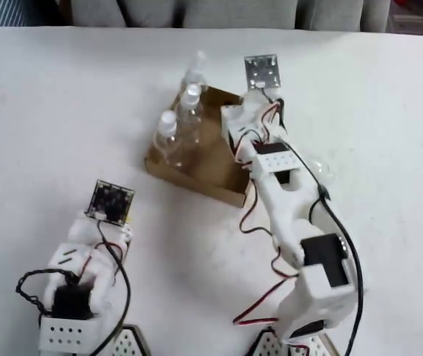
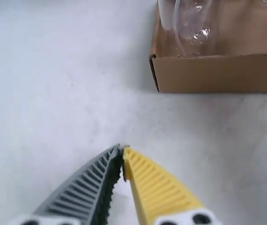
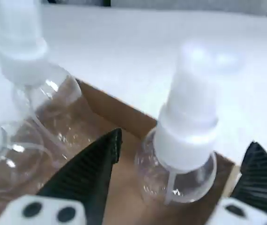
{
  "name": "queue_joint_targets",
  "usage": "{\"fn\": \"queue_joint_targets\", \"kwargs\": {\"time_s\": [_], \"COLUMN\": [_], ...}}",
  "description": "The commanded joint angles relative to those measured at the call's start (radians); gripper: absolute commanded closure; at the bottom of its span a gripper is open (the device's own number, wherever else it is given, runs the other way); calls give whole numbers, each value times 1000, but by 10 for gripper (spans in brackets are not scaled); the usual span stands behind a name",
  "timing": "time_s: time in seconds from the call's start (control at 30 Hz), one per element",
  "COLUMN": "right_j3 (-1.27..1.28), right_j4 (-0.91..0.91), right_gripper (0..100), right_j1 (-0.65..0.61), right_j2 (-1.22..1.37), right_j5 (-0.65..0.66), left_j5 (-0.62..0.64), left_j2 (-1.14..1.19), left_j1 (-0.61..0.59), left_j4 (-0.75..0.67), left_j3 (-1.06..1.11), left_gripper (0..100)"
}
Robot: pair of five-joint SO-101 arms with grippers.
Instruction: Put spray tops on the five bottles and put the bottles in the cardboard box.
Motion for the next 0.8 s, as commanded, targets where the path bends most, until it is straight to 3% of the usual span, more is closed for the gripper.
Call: {"fn": "queue_joint_targets", "kwargs": {"time_s": [0.0, 0.43, 0.77], "right_j3": [38, 391, 422], "right_j4": [4, 38, 559], "right_gripper": [646, 647, 647], "right_j1": [-4, 4, 24], "right_j2": [-143, -588, -972], "right_j5": [-8, -8, 0], "left_j5": [-14, -14, -14], "left_j2": [5, 5, 5], "left_j1": [-10, -10, -10], "left_j4": [2, 0, 0], "left_j3": [-2, -2, -2], "left_gripper": [980, 980, 980]}}
